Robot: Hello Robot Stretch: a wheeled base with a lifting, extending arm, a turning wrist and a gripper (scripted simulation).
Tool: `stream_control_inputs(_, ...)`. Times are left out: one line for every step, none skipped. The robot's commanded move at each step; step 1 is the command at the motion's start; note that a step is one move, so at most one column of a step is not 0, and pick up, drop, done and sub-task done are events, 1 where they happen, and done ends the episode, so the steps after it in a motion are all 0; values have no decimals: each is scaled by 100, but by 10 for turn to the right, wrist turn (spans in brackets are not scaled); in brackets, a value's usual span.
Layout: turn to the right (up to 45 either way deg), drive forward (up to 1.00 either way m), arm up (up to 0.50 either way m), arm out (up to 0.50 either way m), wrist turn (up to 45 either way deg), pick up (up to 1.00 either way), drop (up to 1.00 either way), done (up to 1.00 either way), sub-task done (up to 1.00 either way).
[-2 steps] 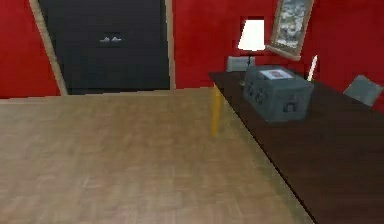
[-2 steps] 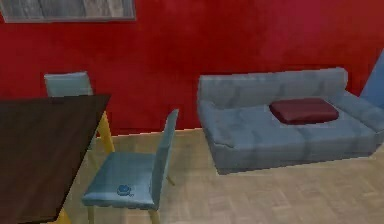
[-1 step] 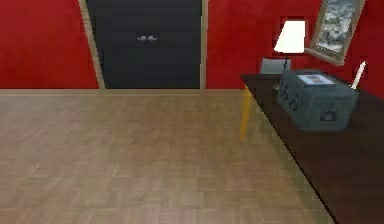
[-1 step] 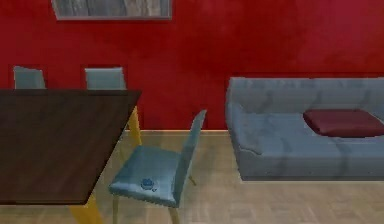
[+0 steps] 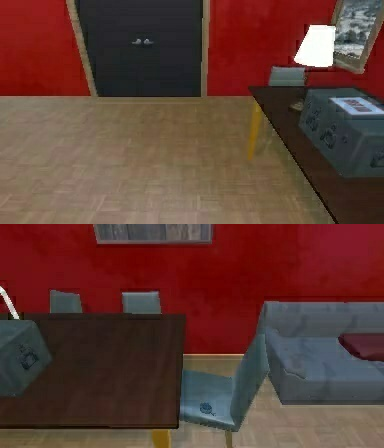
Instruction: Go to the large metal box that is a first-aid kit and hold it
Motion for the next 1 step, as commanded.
stream_control_inputs(-450,0,0,0,0,0,0,0,0)
